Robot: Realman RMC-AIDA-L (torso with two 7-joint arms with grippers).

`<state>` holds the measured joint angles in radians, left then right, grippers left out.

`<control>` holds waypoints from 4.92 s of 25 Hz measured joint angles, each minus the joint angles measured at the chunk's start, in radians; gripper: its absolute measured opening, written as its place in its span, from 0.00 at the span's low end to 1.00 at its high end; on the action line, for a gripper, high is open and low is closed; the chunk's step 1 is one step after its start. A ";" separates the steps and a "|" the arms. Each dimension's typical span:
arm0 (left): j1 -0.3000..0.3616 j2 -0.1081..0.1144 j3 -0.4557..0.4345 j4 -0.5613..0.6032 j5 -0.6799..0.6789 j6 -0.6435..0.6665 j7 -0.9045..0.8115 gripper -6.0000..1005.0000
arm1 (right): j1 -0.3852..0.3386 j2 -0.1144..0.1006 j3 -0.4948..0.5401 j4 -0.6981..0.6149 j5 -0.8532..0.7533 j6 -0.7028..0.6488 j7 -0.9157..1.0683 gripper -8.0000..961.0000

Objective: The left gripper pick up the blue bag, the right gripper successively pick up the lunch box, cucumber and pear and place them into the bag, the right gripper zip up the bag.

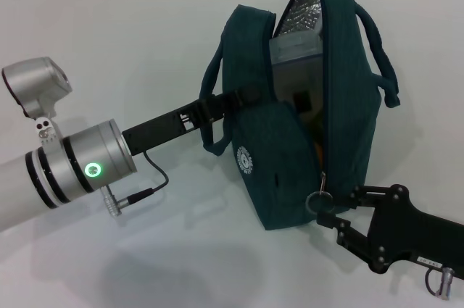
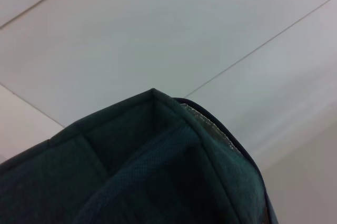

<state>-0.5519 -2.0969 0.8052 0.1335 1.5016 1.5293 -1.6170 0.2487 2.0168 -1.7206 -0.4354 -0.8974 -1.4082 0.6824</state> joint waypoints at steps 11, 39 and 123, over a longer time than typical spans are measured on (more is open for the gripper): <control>0.000 0.000 0.000 0.000 -0.002 0.000 -0.002 0.04 | 0.012 0.002 -0.012 -0.002 0.000 -0.002 0.000 0.28; 0.015 0.003 0.018 0.004 0.005 0.019 0.018 0.17 | -0.021 -0.006 0.029 0.025 0.059 -0.077 -0.010 0.03; 0.221 0.014 0.054 0.235 -0.067 0.138 0.175 0.80 | 0.406 0.011 0.016 -0.064 0.180 0.022 -0.060 0.04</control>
<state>-0.3307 -2.0833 0.8592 0.3684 1.4349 1.6674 -1.4416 0.6550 2.0277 -1.7041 -0.4990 -0.7177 -1.3861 0.6226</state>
